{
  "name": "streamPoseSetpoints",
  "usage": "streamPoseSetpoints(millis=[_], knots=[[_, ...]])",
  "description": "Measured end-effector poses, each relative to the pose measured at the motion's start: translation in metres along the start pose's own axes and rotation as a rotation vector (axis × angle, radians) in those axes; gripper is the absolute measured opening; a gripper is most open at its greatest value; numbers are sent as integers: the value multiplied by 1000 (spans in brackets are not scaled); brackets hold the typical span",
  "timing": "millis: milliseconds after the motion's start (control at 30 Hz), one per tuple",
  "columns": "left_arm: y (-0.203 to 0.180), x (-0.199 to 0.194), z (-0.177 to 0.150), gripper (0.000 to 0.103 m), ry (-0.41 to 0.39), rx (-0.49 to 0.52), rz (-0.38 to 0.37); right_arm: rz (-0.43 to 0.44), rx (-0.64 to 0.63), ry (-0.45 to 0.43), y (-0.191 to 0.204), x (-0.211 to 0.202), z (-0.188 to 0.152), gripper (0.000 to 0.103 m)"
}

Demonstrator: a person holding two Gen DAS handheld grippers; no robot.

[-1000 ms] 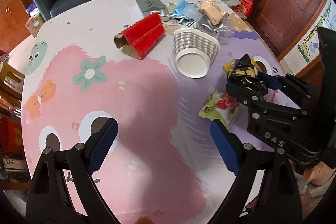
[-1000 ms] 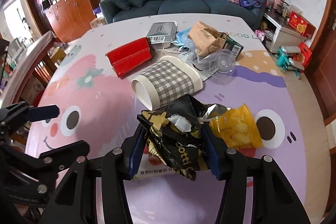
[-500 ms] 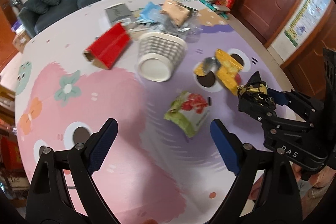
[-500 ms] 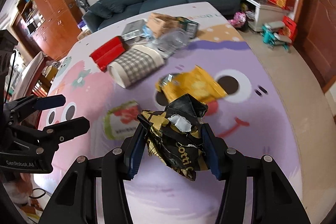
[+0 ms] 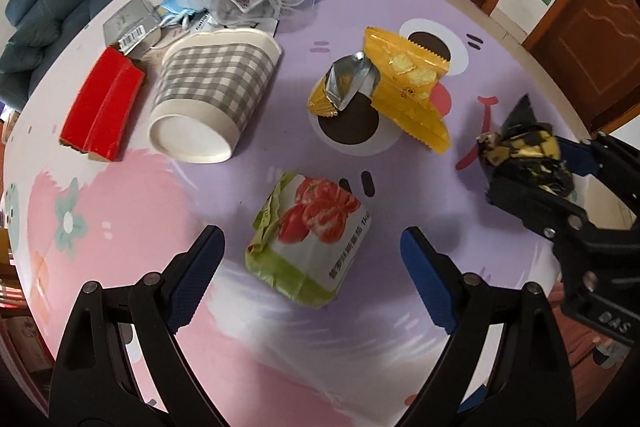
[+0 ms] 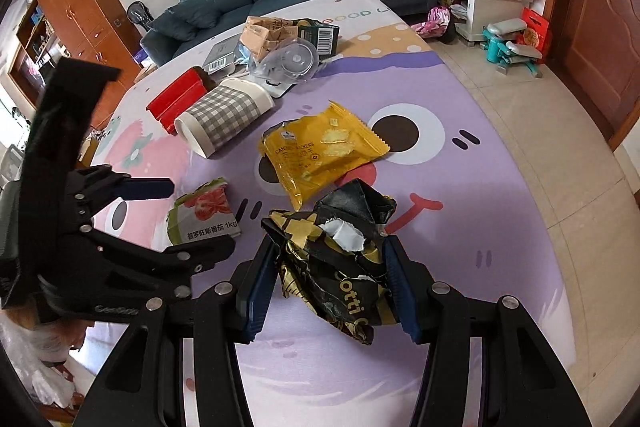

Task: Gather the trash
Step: 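Grasp the red-white-green snack packet with the left tool, then carry the black-gold bag and red-white packet down over the bin with both tools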

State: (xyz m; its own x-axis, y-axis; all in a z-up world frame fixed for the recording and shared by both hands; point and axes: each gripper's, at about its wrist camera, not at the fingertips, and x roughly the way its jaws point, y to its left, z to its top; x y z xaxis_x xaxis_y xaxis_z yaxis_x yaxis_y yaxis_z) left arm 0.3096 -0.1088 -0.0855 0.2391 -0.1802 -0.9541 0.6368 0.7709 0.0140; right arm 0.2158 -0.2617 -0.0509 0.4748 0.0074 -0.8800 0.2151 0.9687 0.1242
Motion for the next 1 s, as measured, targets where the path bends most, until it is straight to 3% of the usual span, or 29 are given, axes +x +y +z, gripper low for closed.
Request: streamPoseSetpoints(millis=[100, 133, 233, 467, 667, 1000], knots=[[0, 8, 2, 71, 20, -6, -5, 1, 2, 1, 0, 0, 0, 52], [0, 11, 3, 61, 31, -11, -10, 2, 1, 3, 1, 1, 0, 52], [1, 14, 2, 54, 42, -23, -23, 4, 1, 6, 1, 1, -1, 52], [0, 7, -3, 23, 28, -37, -7, 13, -3, 4, 8, -4, -5, 52], [4, -9, -18, 20, 3, -95, -9, 15, -14, -9, 18, -20, -11, 52], [-14, -82, -69, 20, -120, -148, -67, 29, -34, -46, 39, -75, -48, 52]])
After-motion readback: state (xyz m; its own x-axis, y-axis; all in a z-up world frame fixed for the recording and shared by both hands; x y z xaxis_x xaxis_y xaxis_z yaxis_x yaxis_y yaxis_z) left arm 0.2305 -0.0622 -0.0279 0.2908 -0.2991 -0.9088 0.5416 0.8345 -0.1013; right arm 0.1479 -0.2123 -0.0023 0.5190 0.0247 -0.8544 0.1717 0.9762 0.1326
